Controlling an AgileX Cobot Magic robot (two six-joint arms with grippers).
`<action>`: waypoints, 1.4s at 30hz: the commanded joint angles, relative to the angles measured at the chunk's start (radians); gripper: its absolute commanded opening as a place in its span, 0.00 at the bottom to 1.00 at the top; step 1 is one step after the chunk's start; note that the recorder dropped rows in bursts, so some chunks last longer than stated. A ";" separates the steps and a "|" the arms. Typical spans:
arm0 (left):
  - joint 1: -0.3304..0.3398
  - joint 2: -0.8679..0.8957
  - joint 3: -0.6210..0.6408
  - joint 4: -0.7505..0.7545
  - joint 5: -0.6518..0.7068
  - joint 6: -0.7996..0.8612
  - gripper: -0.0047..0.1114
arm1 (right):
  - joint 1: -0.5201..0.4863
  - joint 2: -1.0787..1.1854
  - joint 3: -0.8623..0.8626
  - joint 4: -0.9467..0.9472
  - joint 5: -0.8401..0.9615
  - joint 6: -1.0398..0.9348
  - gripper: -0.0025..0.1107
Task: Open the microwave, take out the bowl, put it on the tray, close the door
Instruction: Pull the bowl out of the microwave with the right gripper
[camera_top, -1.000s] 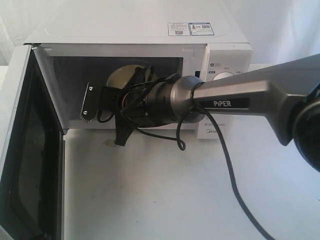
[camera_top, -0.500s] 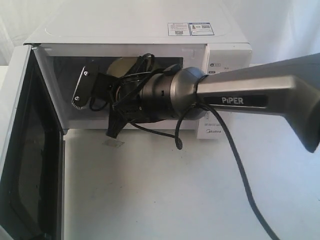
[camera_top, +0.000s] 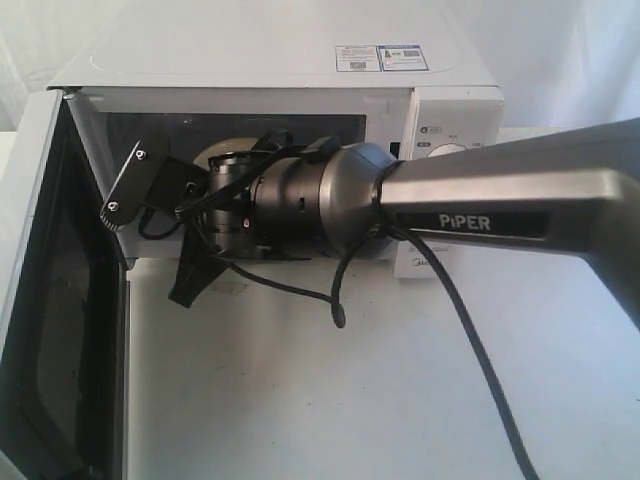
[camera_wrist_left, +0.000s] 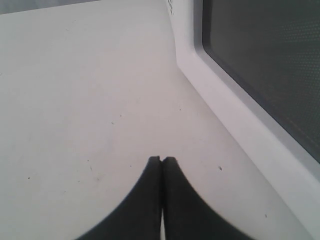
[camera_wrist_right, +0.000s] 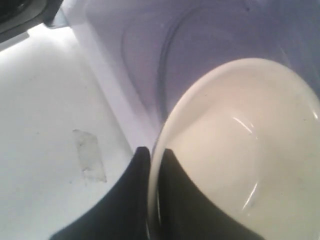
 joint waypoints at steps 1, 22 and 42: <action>-0.002 -0.005 0.003 -0.011 0.003 0.003 0.04 | 0.033 -0.012 0.023 0.049 0.052 -0.023 0.02; -0.002 -0.005 0.003 -0.011 0.003 0.003 0.04 | 0.204 -0.341 0.429 0.299 0.384 0.007 0.02; -0.002 -0.005 0.003 -0.011 0.003 0.003 0.04 | -0.179 -0.544 0.701 0.312 0.045 0.260 0.02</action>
